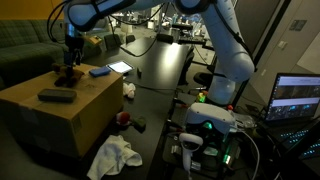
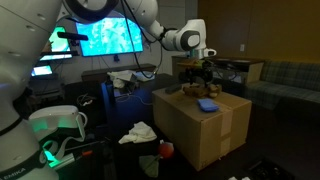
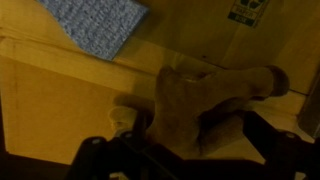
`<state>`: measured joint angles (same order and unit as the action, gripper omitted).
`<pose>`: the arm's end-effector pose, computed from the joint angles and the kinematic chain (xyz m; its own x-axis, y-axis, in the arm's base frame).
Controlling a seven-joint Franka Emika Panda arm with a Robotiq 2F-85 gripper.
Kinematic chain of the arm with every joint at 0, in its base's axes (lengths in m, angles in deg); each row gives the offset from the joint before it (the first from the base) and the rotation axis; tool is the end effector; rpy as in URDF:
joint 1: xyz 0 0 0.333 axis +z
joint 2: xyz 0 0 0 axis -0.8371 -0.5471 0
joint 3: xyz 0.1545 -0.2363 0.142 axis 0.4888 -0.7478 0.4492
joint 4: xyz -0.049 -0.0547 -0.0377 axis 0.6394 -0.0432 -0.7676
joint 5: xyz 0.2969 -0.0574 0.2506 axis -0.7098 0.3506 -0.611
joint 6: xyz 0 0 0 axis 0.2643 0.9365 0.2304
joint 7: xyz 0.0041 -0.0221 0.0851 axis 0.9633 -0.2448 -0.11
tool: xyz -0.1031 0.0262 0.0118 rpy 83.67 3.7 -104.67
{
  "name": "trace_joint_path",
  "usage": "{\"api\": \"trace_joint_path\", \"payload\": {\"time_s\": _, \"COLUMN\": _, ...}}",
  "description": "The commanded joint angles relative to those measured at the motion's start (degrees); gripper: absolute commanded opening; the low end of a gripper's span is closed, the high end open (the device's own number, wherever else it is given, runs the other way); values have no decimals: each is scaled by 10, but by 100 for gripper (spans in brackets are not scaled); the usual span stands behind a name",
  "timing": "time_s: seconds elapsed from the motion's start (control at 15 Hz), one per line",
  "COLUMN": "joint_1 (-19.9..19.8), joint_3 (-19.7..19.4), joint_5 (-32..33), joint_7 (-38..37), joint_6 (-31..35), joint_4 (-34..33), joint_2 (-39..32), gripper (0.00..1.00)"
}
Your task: Swap the things on the box with the things on the table
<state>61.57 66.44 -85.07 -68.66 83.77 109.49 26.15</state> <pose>0.7268 0.1333 0.3363 0.9041 0.3826 0.1904 0.3905 -0.9206 -0.0043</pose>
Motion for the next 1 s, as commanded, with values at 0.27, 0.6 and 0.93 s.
{"api": "trace_joint_path", "payload": {"time_s": 0.27, "joint_1": -10, "joint_3": 13, "joint_5": -27, "joint_7": 45, "joint_6": -12, "joint_4": -72, "joint_2": -67, "gripper": 100}}
{"api": "trace_joint_path", "payload": {"time_s": 0.6, "joint_1": -9, "joint_3": 8, "joint_5": -21, "joint_7": 43, "joint_6": -25, "joint_4": -95, "joint_2": -90, "gripper": 73}}
{"api": "trace_joint_path", "payload": {"time_s": 0.93, "joint_1": -8, "joint_3": 7, "joint_5": -20, "joint_7": 41, "joint_6": -39, "joint_4": -93, "joint_2": -81, "gripper": 34}}
